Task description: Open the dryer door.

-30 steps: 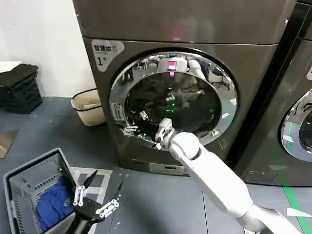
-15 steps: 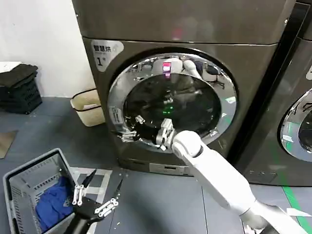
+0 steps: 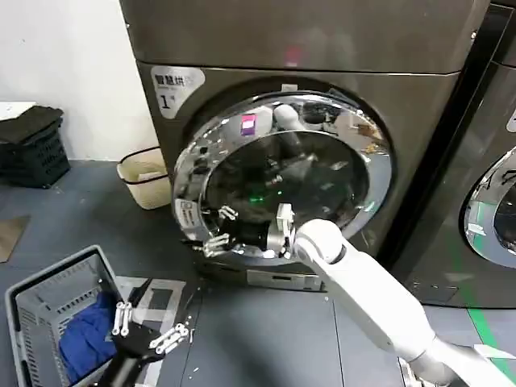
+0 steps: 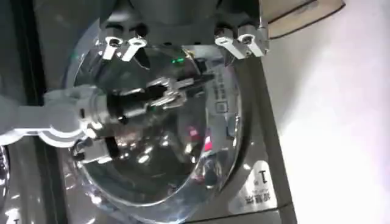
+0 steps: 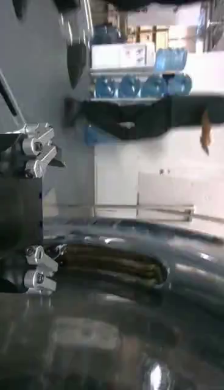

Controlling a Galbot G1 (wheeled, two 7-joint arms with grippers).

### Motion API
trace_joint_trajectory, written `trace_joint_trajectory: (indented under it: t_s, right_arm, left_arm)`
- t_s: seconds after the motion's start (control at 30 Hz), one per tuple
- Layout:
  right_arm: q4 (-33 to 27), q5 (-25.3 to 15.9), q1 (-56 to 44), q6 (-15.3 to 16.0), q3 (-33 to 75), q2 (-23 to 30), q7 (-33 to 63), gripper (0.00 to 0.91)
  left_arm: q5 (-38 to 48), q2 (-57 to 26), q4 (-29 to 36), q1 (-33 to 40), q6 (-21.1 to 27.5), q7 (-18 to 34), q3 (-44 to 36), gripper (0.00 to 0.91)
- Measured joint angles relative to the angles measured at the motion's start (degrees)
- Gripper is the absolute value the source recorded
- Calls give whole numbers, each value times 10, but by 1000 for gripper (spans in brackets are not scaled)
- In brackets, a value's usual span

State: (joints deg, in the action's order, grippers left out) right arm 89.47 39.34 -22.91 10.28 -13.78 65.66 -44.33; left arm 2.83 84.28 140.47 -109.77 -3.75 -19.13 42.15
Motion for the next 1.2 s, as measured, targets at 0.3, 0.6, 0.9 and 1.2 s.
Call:
trace_joint_trajectory:
  t_s: [0.3,0.6,0.9,1.2]
  right_arm:
    - [27,44,11,-5,-10,-48,-56,907]
    - [51,60,3,-6,-12,-85,-125,907]
    - [86,64,-14,2,-2,-119,-169,907]
    - [128,60,-42,3,20,-167,-224,907]
  left_arm:
    - [98,-44,-30,41,24,-26,68,907]
    - [160,-95,-73,81,39,-30,116,907]
    - [201,-140,-111,121,54,-33,154,907]
    - [257,-203,-158,185,63,-52,157,907]
